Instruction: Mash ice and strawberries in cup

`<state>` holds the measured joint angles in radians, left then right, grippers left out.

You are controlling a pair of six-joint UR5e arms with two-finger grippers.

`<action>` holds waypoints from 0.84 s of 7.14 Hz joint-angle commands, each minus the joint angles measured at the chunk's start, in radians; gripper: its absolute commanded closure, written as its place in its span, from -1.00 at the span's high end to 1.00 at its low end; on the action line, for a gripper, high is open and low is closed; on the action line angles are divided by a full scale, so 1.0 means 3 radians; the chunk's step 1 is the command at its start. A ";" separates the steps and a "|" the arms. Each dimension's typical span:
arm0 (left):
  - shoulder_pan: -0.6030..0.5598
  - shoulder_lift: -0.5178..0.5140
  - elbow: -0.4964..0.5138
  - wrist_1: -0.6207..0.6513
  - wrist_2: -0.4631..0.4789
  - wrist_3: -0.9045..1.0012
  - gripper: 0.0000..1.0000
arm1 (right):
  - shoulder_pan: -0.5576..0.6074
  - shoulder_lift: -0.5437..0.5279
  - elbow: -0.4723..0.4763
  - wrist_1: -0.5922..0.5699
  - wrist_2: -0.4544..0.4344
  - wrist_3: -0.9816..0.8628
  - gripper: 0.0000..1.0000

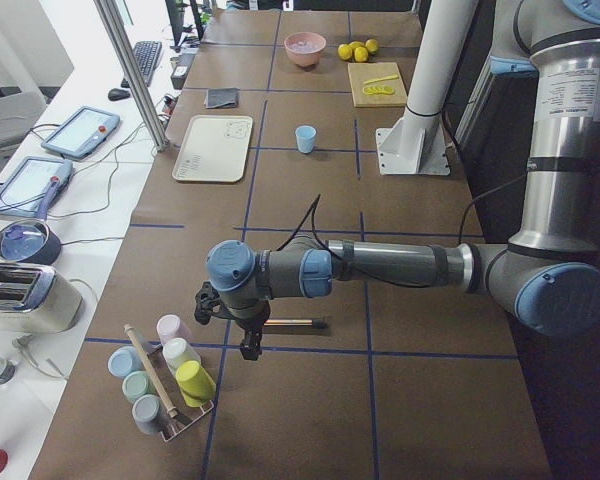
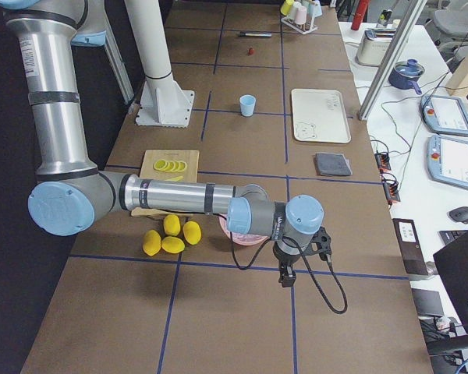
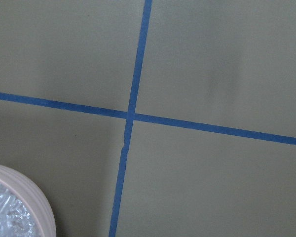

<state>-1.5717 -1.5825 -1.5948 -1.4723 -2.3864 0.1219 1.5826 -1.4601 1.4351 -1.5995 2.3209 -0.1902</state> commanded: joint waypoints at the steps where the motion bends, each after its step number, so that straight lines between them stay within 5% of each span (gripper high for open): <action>1: 0.0003 -0.0002 0.0003 -0.0006 -0.0002 -0.0002 1.00 | -0.0044 -0.0001 0.0018 0.0075 0.0000 0.0000 1.00; 4: 0.0003 0.0003 -0.0012 -0.0006 -0.0017 -0.0007 1.00 | -0.0192 -0.0052 0.0140 0.0611 0.0153 0.0066 1.00; 6: 0.0003 0.0003 -0.0022 -0.0006 -0.0017 -0.0007 1.00 | -0.0492 -0.0261 0.0817 0.0628 0.0169 0.0712 1.00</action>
<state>-1.5708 -1.5821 -1.6003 -1.4742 -2.3912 0.1197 1.4978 -1.5072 1.5588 -1.4205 2.3731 -0.0950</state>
